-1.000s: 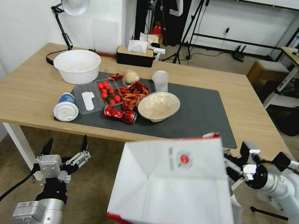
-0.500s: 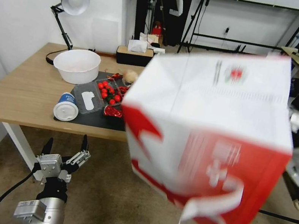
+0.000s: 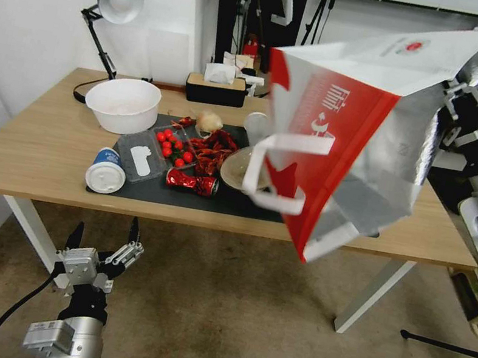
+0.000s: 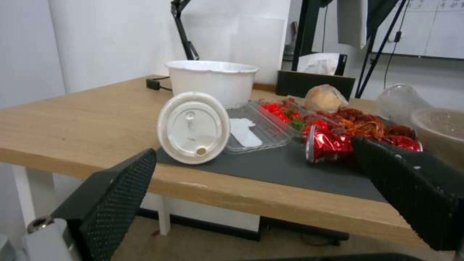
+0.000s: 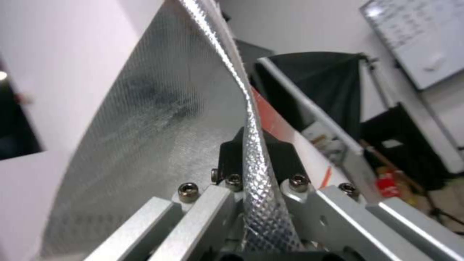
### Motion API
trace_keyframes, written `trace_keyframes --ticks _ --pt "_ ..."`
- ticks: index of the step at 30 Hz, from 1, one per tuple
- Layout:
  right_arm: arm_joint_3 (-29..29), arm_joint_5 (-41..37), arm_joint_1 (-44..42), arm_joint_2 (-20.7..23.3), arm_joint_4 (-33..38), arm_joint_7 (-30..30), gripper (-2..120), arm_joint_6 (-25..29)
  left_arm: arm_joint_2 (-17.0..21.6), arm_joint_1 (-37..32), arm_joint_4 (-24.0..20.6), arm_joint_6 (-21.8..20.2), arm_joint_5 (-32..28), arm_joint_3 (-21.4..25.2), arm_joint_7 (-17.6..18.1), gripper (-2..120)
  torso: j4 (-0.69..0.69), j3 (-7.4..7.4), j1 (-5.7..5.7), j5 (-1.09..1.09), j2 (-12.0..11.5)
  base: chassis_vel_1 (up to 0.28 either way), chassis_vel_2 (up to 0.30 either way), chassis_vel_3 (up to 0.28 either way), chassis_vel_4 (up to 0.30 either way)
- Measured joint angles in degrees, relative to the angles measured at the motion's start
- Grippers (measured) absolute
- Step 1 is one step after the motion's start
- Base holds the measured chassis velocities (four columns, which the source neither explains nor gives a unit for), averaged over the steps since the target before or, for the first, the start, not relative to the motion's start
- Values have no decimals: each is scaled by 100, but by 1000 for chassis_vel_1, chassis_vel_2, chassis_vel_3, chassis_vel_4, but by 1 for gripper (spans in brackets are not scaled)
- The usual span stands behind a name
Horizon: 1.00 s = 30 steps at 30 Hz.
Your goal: Pick up the food delivery bag from the floor and place it on the table.
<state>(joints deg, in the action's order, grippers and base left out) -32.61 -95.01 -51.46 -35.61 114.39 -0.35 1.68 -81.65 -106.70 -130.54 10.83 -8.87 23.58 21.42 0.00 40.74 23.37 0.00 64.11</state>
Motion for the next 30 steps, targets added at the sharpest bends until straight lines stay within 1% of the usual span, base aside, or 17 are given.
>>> trace_keyframes --ticks 5,7,9,15,23,30 --pt "5 -176 101 94 -138 273 0 -178 9 3 1 1 2 3 12 100 -1 -1 -2 0 -2 0 0 0 0" --pt "7 -436 149 136 -187 490 0 -290 10 9 29 2 13 0 14 100 0 -1 -2 0 -4 0 0 0 0" --pt "13 -475 187 160 -250 586 0 -374 8 14 46 2 23 -9 20 100 0 -2 -2 0 -4 0 0 0 0" --pt "16 -367 163 242 -432 798 0 -581 9 22 71 3 29 -17 41 100 0 -3 -3 0 -5 0 0 0 0" --pt "-43 -120 -18 201 -543 1079 0 -741 33 64 104 -2 35 -16 46 100 -1 -4 -3 0 -6 0 0 0 0" --pt "-15 -109 -20 188 -600 1215 0 -844 62 79 116 -6 35 -1 59 100 -1 -4 -4 0 -7 0 0 0 0"
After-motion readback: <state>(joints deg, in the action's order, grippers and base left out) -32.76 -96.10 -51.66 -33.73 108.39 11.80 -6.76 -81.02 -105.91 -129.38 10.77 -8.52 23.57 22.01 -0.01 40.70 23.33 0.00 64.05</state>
